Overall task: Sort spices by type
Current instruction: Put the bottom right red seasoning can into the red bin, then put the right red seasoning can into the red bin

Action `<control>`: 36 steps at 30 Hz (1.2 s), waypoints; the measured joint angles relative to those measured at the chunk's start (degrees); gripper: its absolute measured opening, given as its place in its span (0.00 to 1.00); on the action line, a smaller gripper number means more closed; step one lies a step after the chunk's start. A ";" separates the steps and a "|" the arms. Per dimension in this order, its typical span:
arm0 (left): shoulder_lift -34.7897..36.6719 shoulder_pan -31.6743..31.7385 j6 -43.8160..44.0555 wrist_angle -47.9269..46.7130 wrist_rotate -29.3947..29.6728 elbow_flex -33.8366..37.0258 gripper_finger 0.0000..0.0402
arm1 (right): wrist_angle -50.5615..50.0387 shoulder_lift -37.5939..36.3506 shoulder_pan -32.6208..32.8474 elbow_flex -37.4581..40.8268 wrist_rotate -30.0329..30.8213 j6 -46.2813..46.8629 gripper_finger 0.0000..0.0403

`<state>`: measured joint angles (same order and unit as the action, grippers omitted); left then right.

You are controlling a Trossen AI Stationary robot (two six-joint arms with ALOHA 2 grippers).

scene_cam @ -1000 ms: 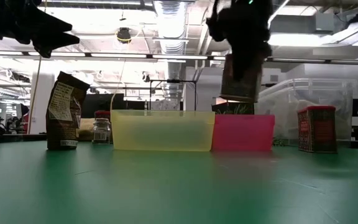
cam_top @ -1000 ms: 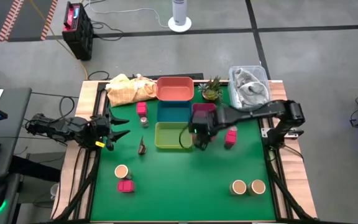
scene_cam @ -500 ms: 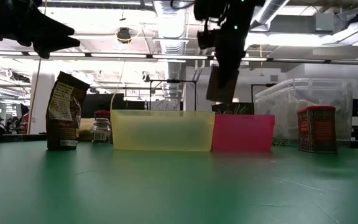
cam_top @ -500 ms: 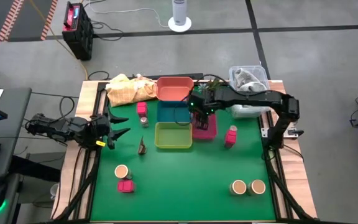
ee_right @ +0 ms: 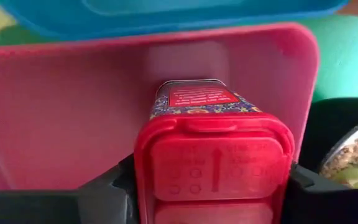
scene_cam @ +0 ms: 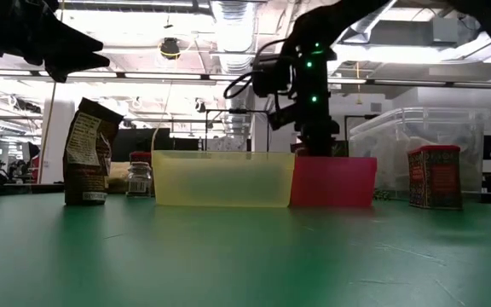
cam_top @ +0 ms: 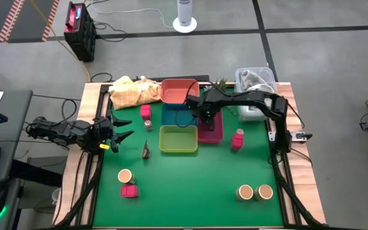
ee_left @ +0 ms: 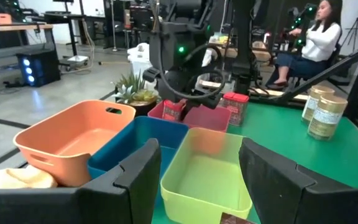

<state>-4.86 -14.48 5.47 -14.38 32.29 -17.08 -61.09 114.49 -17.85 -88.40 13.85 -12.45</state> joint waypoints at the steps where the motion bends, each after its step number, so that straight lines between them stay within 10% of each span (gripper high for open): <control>1: 0.00 0.00 0.06 -0.27 0.00 0.00 0.51 | 0.45 0.15 -0.06 0.00 0.00 -0.04 0.61; 22: 0.00 0.00 3.88 -2.09 -0.08 0.00 0.51 | -13.59 -3.05 4.58 -12.45 3.34 15.33 0.80; 36: 0.00 0.00 3.35 -1.27 -0.28 0.00 0.51 | -18.75 -24.23 23.23 8.56 1.28 71.44 0.81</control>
<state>-4.86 -14.48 8.82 -15.65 32.01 -17.08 -79.83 90.26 5.38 -79.84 15.12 58.99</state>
